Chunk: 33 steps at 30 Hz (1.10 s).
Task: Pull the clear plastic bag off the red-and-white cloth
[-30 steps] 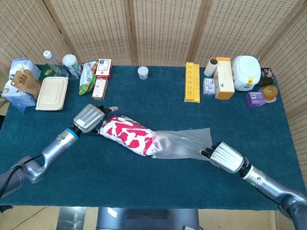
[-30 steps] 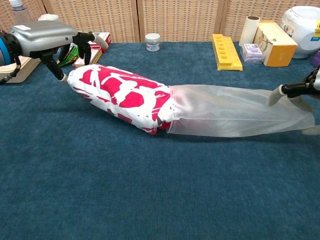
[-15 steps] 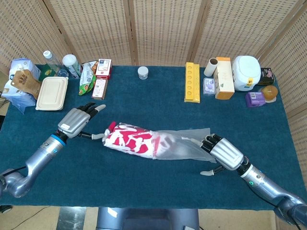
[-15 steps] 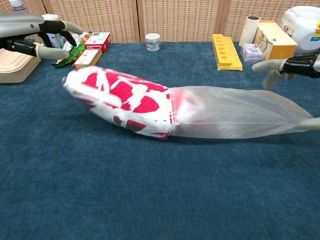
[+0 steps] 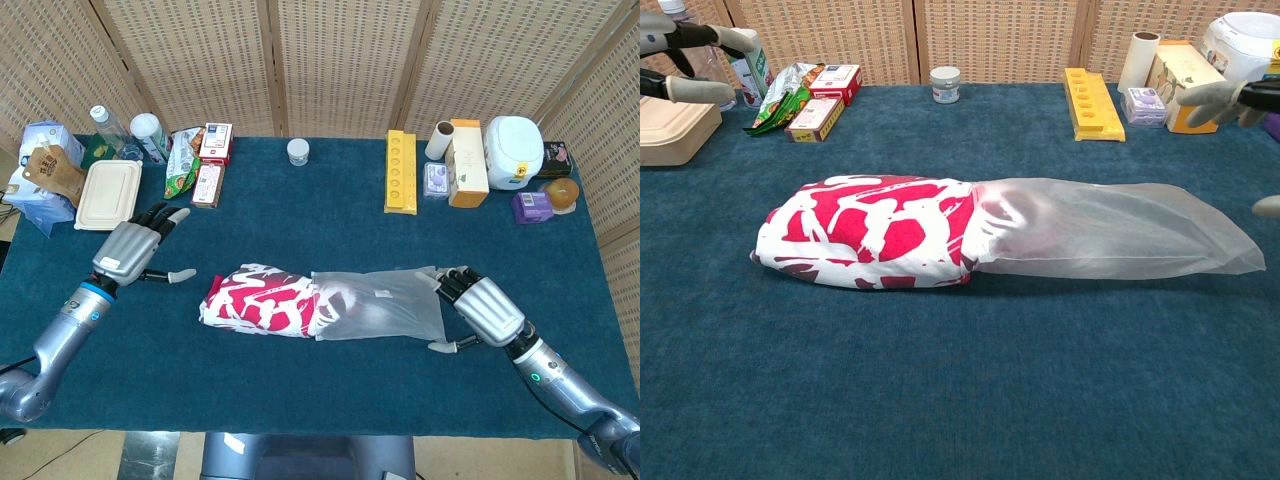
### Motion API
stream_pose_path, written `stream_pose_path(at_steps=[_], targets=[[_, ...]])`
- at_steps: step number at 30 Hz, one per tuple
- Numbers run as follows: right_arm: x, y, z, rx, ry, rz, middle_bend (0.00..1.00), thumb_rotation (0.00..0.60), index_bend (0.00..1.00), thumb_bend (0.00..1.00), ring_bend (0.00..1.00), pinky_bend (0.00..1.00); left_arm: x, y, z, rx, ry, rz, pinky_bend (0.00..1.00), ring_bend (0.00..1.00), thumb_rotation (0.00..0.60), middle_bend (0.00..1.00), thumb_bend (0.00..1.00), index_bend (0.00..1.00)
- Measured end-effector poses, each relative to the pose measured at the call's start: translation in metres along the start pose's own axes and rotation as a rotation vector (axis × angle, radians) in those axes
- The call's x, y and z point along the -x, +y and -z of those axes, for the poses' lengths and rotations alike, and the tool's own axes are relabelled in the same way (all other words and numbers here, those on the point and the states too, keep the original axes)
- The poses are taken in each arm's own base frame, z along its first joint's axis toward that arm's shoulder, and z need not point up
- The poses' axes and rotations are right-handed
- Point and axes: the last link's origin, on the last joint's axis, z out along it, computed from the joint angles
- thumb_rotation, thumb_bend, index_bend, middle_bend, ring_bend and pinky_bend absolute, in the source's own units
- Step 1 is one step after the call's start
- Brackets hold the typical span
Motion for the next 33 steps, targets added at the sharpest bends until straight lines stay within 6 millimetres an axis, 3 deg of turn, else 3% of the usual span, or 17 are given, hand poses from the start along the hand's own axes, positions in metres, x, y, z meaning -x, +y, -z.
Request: stream_pose_path(at_steps=[10, 17, 24, 33], targets=[[-0.013, 0.022, 0.013, 0.179, 0.028, -0.027, 0.21, 0.085, 0.07, 0.05, 0.28, 0.32, 0.002, -0.032, 0.049, -0.160, 0.044, 0.060, 0.22, 0.00, 0.093, 0.09, 0.07, 0.00], [-0.017, 0.035, 0.027, 0.329, 0.051, -0.055, 0.35, 0.088, 0.22, 0.15, 0.42, 0.44, 0.012, -0.052, 0.094, -0.260, 0.116, 0.114, 0.26, 0.05, 0.241, 0.10, 0.13, 0.03], [-0.017, 0.041, 0.048, 0.450, 0.046, -0.099, 0.40, 0.095, 0.32, 0.23, 0.44, 0.45, 0.029, -0.055, 0.139, -0.328, 0.146, 0.145, 0.29, 0.11, 0.252, 0.17, 0.15, 0.18], [-0.019, 0.038, 0.087, 0.586, 0.048, -0.101, 0.42, 0.127, 0.34, 0.23, 0.44, 0.45, 0.035, -0.045, 0.177, -0.357, 0.156, 0.179, 0.29, 0.11, 0.257, 0.17, 0.16, 0.19]])
